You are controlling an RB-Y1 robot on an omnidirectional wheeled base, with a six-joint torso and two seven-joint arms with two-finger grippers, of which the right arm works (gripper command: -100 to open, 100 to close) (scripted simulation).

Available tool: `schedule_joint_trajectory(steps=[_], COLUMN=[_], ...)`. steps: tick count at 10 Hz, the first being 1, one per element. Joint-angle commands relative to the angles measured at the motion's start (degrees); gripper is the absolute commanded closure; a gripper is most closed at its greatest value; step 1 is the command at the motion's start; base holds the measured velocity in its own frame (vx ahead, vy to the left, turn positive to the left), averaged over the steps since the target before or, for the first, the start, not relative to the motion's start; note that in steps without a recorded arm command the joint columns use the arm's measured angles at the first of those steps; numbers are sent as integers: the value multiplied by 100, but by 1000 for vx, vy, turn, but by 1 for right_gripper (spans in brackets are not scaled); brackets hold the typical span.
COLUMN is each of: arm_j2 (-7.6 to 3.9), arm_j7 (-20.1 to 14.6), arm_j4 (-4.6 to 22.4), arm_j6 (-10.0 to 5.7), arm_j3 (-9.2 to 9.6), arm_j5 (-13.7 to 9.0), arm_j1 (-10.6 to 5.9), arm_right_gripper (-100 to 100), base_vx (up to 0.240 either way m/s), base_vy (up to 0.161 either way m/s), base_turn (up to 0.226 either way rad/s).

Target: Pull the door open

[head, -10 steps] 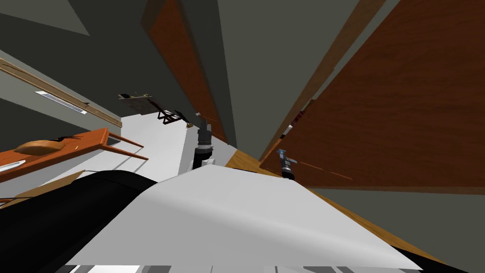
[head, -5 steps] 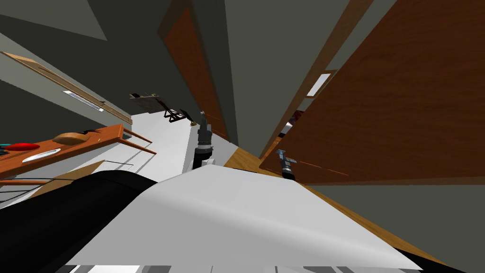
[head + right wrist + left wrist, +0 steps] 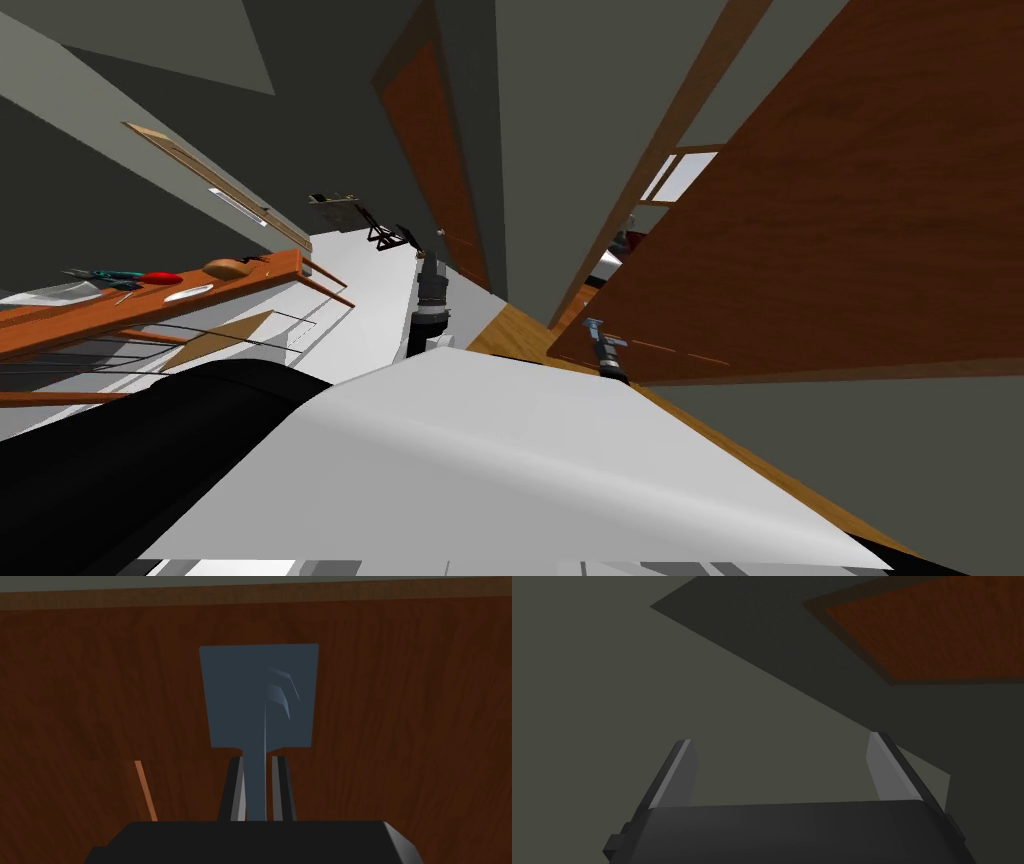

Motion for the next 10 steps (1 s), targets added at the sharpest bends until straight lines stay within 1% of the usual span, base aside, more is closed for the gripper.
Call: schedule_joint_trajectory(steps=[1,2,3,4,5,6,7,8,9,10], arm_j2=[-55,-113,-72,-146,-167,-213,-238,-289,-315,-315], arm_j7=[-100,-178,-148,-243,-263,-308,-332,-380,-405,-405], arm_j4=[64,48,126,165,171,184,191,205,212,212], arm_j6=[-159,-234,-197,-376,-419,-513,-562,-665,-716,-716], arm_j3=[85,159,141,237,257,301,324,372,396,396], arm_j5=[36,66,62,76,77,79,81,83,85,85], arm_j1=[33,88,18,123,147,199,227,284,313,313], arm_right_gripper=[100,100,100,100,100,100,100,100,100,100], base_vx=[-212,-198,-94,-142,-177,-197,-168,-176,-175,-94], base_vy=[-65,-48,-18,-34,-68,-50,-51,-57,-46,-19], base_turn=[78,83,23,161,153,131,85,125,87,14])
